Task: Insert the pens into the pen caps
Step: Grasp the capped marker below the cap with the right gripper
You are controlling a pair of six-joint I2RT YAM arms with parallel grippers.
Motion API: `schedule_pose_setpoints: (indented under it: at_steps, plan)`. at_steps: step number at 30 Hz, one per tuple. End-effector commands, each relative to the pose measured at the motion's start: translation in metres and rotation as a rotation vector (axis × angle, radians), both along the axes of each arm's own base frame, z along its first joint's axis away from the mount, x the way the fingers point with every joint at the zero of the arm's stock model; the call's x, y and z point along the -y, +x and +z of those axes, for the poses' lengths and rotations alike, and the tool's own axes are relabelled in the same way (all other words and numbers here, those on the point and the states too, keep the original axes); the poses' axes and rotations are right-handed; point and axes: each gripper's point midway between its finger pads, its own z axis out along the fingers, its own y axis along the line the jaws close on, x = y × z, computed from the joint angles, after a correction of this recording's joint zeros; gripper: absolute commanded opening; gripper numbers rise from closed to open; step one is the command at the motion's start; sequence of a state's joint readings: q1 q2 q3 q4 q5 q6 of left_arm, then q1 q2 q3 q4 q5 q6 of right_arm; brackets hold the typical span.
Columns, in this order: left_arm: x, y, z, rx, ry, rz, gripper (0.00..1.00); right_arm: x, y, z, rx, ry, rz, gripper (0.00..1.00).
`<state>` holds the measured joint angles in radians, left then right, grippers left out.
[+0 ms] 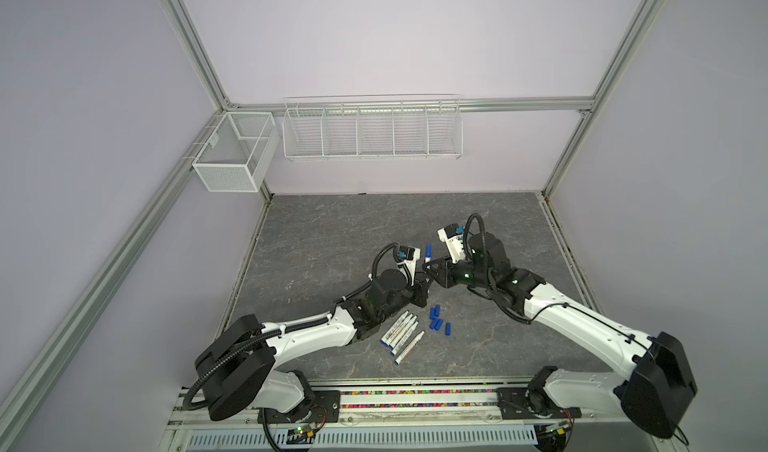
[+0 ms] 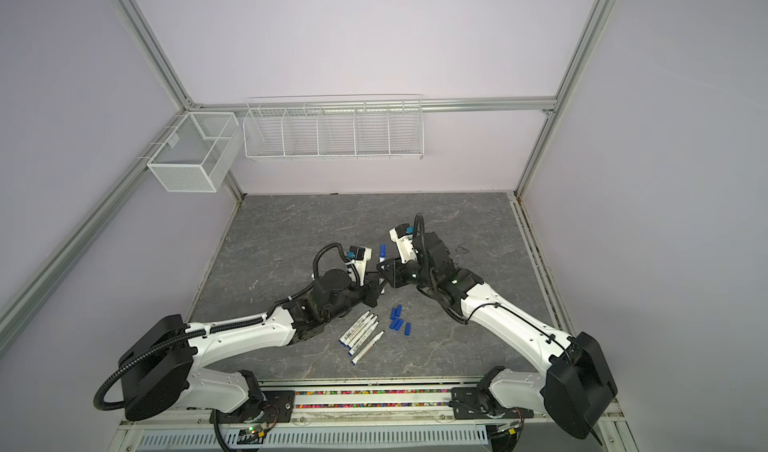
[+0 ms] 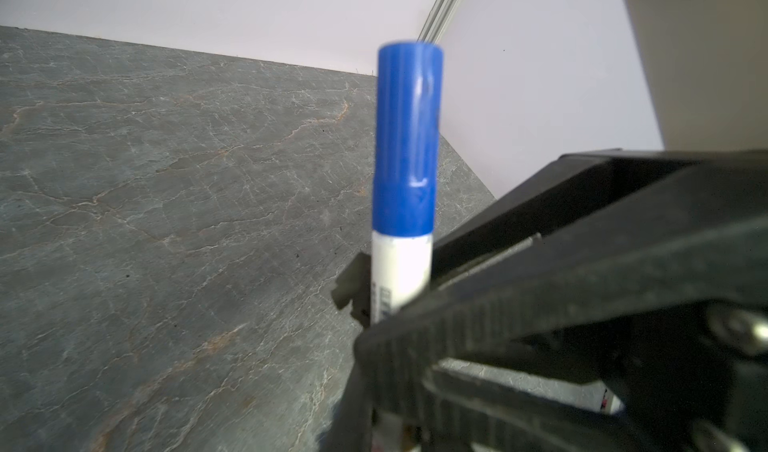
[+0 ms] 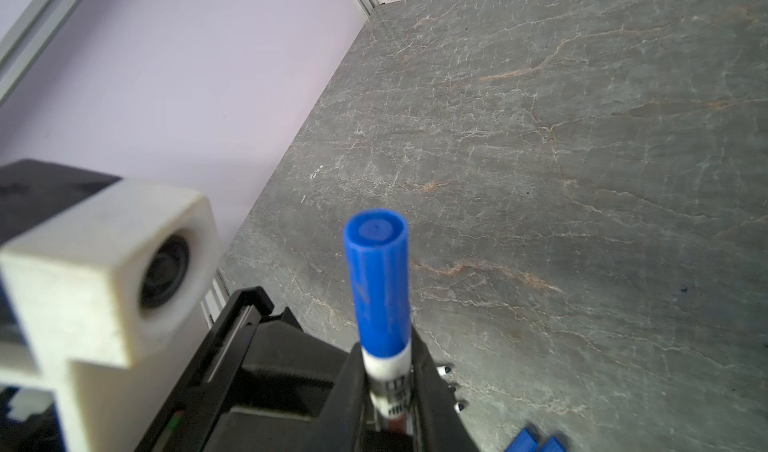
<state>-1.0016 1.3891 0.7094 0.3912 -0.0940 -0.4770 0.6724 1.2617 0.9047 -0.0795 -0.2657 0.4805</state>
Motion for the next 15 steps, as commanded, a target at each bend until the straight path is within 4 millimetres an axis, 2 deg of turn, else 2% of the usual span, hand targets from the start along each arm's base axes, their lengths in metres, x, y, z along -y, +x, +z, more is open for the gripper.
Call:
schedule_pose_setpoints:
  at_steps: [1, 5, 6, 7, 8, 11, 13, 15]
  plan:
    - [0.002, 0.0, 0.016, 0.035, -0.034, -0.004, 0.0, -0.003, -0.002, -0.006, -0.017, 0.01, 0.0, 0.18]
    - [0.002, 0.001, 0.012, 0.026, -0.017, 0.001, 0.0, 0.001, 0.002, -0.007, -0.021, 0.003, -0.035, 0.16]
    - [0.002, 0.001, 0.01, 0.022, -0.011, 0.001, 0.04, 0.004, 0.004, -0.01, -0.03, -0.008, -0.049, 0.15]
    - [0.002, 0.001, 0.01, 0.019, -0.006, 0.003, 0.09, 0.008, 0.006, -0.015, -0.039, -0.025, -0.069, 0.15]
    - [0.003, 0.002, 0.008, 0.015, 0.003, 0.003, 0.21, 0.013, 0.008, -0.021, -0.054, -0.049, -0.091, 0.14]
    - [0.003, 0.003, 0.003, 0.002, 0.021, 0.008, 0.39, 0.034, 0.02, -0.035, -0.093, -0.118, -0.174, 0.13]
    - [0.004, 0.003, -0.001, -0.007, 0.036, 0.008, 0.48, 0.052, 0.028, -0.046, -0.134, -0.16, -0.244, 0.12]
    - [0.004, 0.004, -0.006, -0.018, 0.053, 0.008, 0.52, 0.071, 0.035, -0.058, -0.177, -0.203, -0.314, 0.12]
